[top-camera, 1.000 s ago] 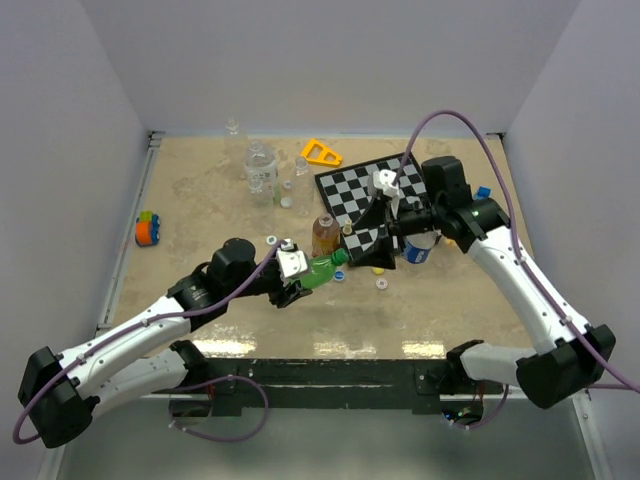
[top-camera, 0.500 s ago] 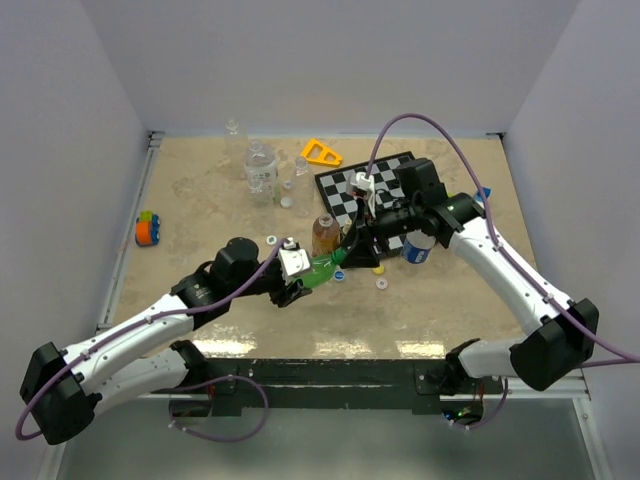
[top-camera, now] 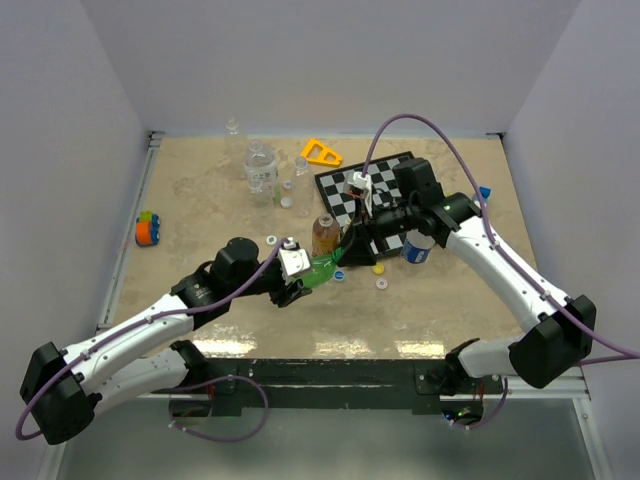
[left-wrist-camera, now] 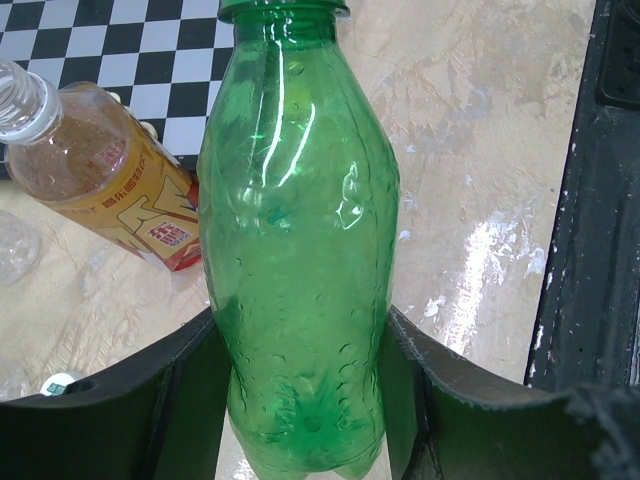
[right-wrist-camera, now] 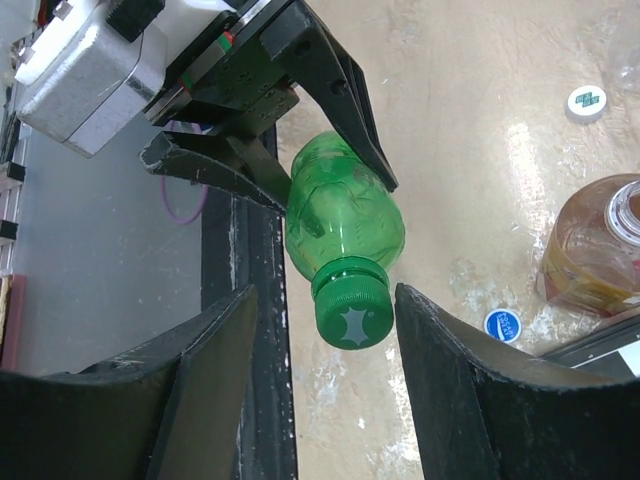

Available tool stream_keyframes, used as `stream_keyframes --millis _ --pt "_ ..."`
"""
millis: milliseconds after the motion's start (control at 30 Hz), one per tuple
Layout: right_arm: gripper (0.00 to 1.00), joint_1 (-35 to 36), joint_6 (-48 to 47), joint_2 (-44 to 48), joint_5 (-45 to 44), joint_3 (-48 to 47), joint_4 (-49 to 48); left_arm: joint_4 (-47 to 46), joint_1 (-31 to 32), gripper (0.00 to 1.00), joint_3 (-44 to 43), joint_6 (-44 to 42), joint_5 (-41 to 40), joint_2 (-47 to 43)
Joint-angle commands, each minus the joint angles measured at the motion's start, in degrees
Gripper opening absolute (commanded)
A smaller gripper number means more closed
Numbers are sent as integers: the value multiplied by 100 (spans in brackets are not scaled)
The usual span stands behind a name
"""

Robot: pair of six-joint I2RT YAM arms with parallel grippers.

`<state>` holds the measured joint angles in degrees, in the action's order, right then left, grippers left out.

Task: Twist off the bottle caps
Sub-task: Unscrew the bottle cap from the plastic bottle.

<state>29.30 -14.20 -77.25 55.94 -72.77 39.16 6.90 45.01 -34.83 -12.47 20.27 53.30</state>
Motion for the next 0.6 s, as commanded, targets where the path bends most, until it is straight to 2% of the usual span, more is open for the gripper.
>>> stream_keyframes --millis 0,567 --pt "61 67 128 18 -101 17 -154 -277 -19 0 -112 122 -23 -39" --pt "52 129 57 -53 -207 141 -92 -276 -28 0 -94 113 -85 -100"
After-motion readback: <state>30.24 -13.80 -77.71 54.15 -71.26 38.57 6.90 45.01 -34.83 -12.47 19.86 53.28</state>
